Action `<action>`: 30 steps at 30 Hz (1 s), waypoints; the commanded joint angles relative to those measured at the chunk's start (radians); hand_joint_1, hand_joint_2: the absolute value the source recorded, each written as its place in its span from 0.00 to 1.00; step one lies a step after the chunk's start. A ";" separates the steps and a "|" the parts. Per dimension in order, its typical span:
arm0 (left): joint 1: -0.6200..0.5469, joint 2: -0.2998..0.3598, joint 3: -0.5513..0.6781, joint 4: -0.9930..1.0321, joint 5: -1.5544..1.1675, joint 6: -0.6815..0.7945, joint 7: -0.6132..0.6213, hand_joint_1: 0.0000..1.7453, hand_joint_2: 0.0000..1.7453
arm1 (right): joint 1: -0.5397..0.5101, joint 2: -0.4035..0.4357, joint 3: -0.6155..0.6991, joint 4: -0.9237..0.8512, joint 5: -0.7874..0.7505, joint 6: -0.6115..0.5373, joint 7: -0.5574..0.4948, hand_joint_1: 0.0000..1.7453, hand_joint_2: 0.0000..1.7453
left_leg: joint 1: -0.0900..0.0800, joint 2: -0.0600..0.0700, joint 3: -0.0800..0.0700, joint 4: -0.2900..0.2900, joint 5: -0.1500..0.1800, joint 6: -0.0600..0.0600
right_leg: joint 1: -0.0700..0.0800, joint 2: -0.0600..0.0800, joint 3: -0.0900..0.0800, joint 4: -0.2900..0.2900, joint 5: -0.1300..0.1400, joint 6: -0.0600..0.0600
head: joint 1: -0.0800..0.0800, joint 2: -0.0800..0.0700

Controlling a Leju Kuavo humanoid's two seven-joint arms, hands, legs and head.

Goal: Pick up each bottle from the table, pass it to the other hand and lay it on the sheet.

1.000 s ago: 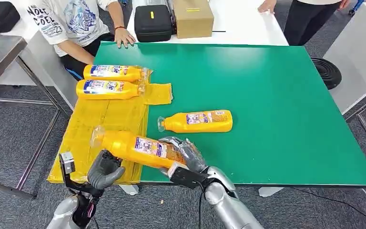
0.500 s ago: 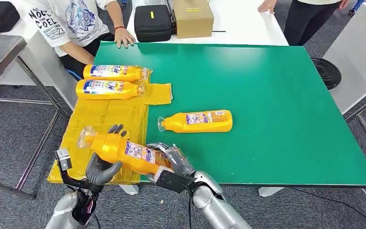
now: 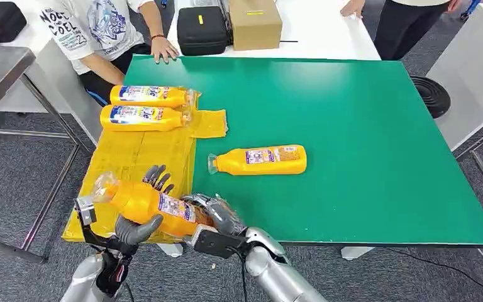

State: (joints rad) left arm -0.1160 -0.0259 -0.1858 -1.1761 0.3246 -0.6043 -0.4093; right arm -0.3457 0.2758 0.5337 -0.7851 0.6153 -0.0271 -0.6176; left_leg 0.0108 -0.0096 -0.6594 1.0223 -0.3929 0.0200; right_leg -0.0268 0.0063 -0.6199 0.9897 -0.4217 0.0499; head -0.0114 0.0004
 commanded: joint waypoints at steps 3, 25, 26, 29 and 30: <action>-0.041 0.005 -0.040 0.024 -0.010 -0.009 -0.011 0.98 1.00 | -0.040 -0.016 0.043 0.089 -0.001 -0.001 0.013 1.00 1.00 | 0.001 -0.001 0.003 0.000 -0.001 0.000 | 0.001 -0.002 0.003 -0.001 -0.001 -0.002 | 0.000 0.000; -0.034 -0.002 -0.006 -0.009 -0.051 0.033 -0.055 1.00 1.00 | -0.034 -0.022 0.026 0.083 0.004 -0.043 0.045 0.00 0.00 | 0.001 -0.001 0.006 0.000 -0.002 0.000 | 0.002 -0.003 0.006 -0.001 -0.002 -0.003 | 0.000 0.000; -0.034 -0.004 0.002 -0.016 -0.076 0.062 -0.063 1.00 1.00 | -0.033 -0.024 0.025 0.077 0.009 -0.046 0.059 0.00 0.00 | 0.001 -0.001 0.004 0.000 -0.001 0.000 | 0.002 -0.002 0.005 -0.001 -0.002 -0.002 | 0.000 0.000; -0.038 0.000 0.017 -0.027 -0.141 0.127 -0.085 1.00 1.00 | -0.035 -0.030 0.021 0.064 0.023 -0.068 0.075 0.00 0.00 | 0.001 0.000 0.001 0.000 0.000 0.000 | 0.001 -0.001 0.002 -0.001 0.000 -0.001 | 0.000 0.000; -0.038 0.000 0.017 -0.027 -0.141 0.127 -0.085 1.00 1.00 | -0.035 -0.030 0.021 0.064 0.023 -0.068 0.075 0.00 0.00 | 0.001 0.000 0.005 0.000 -0.002 0.000 | 0.002 -0.002 0.006 -0.001 -0.002 -0.003 | 0.000 0.000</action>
State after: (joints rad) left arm -0.1166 -0.0263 -0.1900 -1.2009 0.2586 -0.5557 -0.4700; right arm -0.3489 0.2762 0.5409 -0.7553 0.6214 -0.0672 -0.5707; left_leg 0.0108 -0.0094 -0.6593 1.0223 -0.3929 0.0199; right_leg -0.0267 0.0064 -0.6201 0.9897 -0.4216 0.0499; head -0.0118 0.0004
